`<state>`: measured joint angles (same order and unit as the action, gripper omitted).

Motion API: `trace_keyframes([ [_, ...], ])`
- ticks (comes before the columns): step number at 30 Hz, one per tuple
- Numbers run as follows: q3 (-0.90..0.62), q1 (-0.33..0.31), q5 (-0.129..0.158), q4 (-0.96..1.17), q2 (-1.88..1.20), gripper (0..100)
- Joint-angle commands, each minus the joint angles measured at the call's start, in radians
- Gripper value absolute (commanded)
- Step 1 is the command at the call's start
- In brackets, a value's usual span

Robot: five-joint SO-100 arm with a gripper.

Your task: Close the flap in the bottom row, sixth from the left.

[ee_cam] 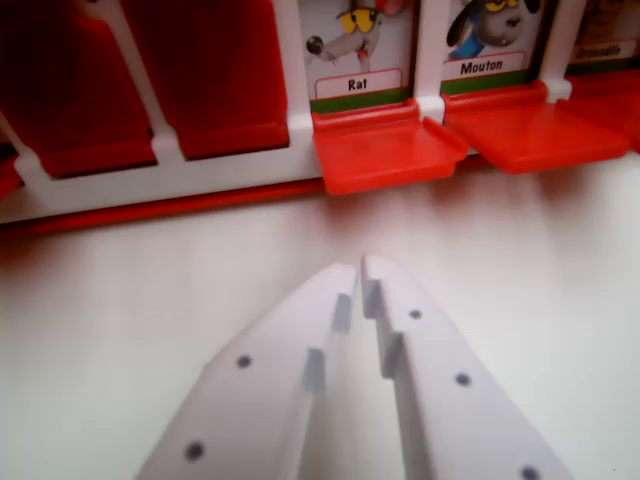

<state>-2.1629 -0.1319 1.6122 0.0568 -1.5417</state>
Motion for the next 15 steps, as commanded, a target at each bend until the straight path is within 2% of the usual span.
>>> trace_keyframes([
  [1,0.115,-0.012,0.012,-0.029,0.009,0],
  [15,0.252,-0.026,0.018,-0.044,0.153,0],
])
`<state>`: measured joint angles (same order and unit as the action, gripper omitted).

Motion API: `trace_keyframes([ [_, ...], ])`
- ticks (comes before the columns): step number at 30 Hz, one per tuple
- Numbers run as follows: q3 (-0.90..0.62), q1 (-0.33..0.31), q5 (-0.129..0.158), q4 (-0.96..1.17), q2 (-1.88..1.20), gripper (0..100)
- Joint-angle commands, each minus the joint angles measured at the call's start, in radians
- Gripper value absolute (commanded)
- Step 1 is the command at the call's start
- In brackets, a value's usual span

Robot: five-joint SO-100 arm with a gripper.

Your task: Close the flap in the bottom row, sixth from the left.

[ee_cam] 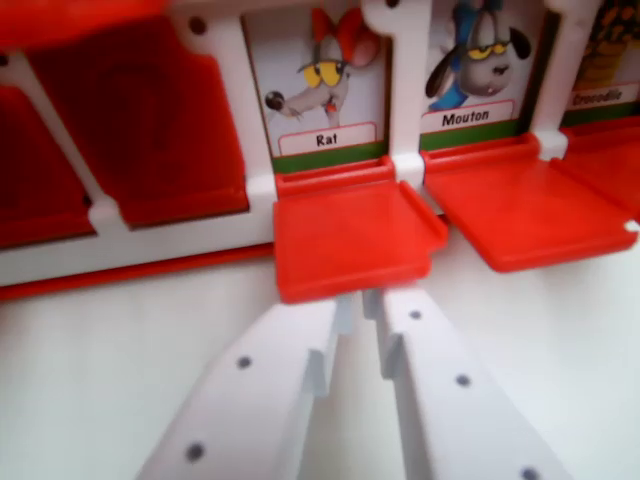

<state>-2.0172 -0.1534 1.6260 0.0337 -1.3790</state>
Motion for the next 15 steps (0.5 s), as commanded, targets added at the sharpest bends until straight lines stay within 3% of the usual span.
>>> trace_keyframes([
  [1,0.117,-0.005,0.005,-0.02,0.002,0],
  [15,0.357,-0.005,-0.014,0.037,0.104,0],
])
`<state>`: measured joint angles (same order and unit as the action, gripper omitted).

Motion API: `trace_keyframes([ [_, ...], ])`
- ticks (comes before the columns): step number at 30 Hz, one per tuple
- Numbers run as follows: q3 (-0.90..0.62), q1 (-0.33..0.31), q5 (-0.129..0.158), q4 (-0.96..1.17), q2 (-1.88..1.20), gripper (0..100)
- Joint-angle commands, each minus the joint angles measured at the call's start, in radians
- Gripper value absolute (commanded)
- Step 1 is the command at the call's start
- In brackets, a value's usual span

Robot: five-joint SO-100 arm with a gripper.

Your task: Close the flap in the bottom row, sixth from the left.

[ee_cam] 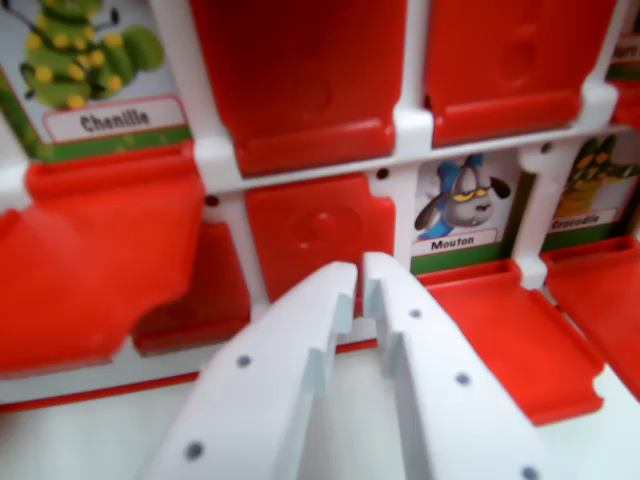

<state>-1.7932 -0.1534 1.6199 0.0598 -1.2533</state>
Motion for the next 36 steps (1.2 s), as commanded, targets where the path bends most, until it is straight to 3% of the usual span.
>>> trace_keyframes([
  [1,0.147,-0.005,-0.008,0.015,-0.017,0],
  [8,0.115,0.005,0.0,0.018,-0.097,0],
  [13,0.106,0.026,-0.072,0.202,-0.342,0],
  [15,0.084,0.035,-0.084,0.305,-0.469,0],
  [20,-0.086,0.048,-0.072,0.474,-0.81,0],
  [26,-0.339,0.072,-0.032,0.6,-1.247,0],
  [32,-0.362,0.109,-0.021,0.755,-1.531,0],
  [36,-0.359,0.106,-0.04,0.867,-1.664,0],
])
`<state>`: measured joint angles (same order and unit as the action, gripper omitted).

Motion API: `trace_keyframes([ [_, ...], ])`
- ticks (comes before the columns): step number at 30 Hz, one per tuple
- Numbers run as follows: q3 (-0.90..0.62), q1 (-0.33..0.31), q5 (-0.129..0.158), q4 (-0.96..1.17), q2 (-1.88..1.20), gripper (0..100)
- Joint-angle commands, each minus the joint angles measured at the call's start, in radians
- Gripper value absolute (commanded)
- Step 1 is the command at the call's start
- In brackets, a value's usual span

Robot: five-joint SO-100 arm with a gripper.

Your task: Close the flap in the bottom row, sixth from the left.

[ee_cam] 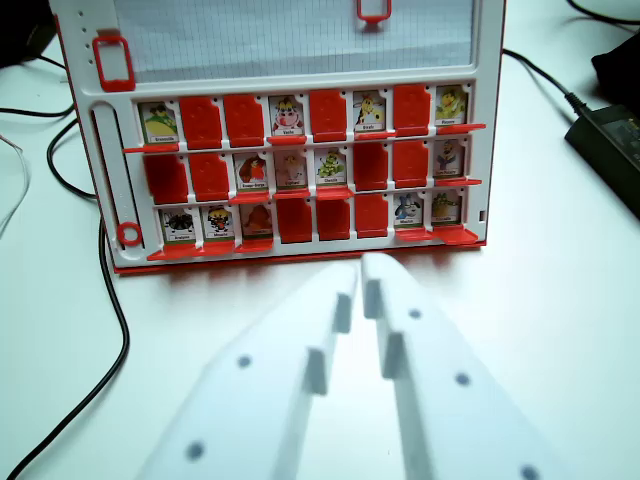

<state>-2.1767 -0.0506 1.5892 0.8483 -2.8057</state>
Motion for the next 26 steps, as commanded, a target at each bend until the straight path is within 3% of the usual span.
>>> trace_keyframes([
  [1,0.026,0.006,-0.018,0.107,-0.143,0],
  [9,-0.015,0.049,-0.029,0.235,-0.316,0],
  [16,0.026,0.067,-0.044,0.201,-0.229,0],
  [26,-0.002,0.091,-0.04,0.166,-0.218,0],
])
